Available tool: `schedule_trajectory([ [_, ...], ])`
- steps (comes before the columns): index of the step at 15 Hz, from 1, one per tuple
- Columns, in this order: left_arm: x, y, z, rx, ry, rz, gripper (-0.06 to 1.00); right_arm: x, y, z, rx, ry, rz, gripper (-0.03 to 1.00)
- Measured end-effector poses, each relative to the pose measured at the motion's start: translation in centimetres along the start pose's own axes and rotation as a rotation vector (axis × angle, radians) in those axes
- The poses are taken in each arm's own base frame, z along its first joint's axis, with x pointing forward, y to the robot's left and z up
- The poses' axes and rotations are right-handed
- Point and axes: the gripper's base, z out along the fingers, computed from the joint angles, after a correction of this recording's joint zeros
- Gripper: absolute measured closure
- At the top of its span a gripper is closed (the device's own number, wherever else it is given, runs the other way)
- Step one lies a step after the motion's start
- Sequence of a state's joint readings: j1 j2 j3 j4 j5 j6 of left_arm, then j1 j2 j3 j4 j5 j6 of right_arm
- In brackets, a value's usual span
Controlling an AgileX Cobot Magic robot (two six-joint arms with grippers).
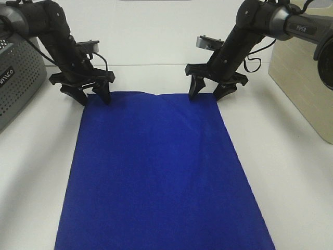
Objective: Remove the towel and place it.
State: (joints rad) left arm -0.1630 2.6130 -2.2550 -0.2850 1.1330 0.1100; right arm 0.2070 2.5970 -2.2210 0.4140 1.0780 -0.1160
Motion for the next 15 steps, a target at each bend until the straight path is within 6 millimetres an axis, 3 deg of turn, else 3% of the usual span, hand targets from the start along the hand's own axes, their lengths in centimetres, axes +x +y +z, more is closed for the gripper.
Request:
schedule_trajectory([
  [3,-0.4,-0.7,0.3,0.059,-0.045,-0.018,0.3,0.0,0.3,0.5,-0.056,-0.002,0.003,0.3],
  [5,-0.5,-1.2,0.6,0.065,-0.058,-0.01,0.37,-0.1,0.3,0.6,-0.062,-0.014,0.002,0.4],
  [6,-0.5,-1.6,0.9,0.066,-0.056,0.014,0.55,-0.2,0.1,0.8,-0.05,-0.024,-0.003,0.58],
  [10,-0.4,-1.6,1.2,0.069,-0.054,0.063,0.91,-0.3,-0.4,1.0,-0.005,-0.029,-0.029,0.95],
  [15,-0.6,-1.7,1.1,0.066,-0.074,0.116,0.93,-0.7,-0.5,0.8,0.02,-0.064,-0.06,0.95],
])
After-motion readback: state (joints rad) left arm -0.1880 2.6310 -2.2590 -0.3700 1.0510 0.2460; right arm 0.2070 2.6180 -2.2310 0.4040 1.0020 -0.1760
